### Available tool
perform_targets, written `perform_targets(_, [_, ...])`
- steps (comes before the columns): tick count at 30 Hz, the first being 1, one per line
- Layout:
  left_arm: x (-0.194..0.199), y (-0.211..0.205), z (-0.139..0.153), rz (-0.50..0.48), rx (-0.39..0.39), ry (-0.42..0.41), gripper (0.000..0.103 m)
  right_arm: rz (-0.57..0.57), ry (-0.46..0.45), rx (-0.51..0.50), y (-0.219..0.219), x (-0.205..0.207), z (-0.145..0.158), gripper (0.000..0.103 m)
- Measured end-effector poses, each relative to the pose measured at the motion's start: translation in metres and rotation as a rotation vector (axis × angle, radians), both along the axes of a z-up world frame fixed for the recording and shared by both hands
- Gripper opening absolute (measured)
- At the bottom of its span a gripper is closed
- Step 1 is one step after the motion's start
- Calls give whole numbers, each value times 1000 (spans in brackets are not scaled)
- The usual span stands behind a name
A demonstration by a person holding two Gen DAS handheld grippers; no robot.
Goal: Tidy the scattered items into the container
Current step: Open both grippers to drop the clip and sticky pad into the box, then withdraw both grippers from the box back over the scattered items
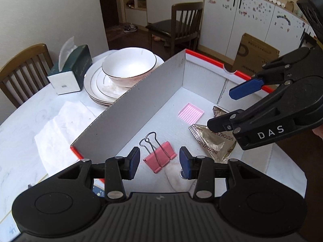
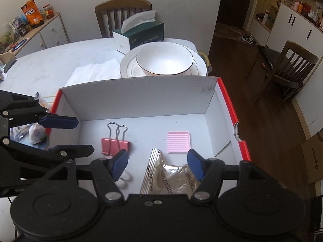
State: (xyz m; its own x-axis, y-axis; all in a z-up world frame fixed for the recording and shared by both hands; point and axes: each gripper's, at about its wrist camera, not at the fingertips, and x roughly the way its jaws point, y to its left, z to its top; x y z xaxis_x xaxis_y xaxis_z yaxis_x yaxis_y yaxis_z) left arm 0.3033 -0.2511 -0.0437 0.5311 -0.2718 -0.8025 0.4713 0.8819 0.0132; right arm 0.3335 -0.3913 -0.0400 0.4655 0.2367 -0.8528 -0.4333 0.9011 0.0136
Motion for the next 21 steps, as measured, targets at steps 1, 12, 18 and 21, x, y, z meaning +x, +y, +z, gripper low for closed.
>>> perform_targets(1, [-3, 2, 2, 2, -6, -6, 41, 2, -5, 3, 0, -3, 2, 65])
perform_targets(12, [-41, 24, 19, -14, -77, -63, 57, 5, -63, 65, 8, -43, 21, 73])
perform_targets(18, [-60, 36, 23, -21, -90, -98, 58, -9, -87, 86, 12, -62, 24, 80])
perform_targets(21, [-68, 44, 25, -16, -96, -111, 59, -24, -104, 100, 14, -70, 27, 86])
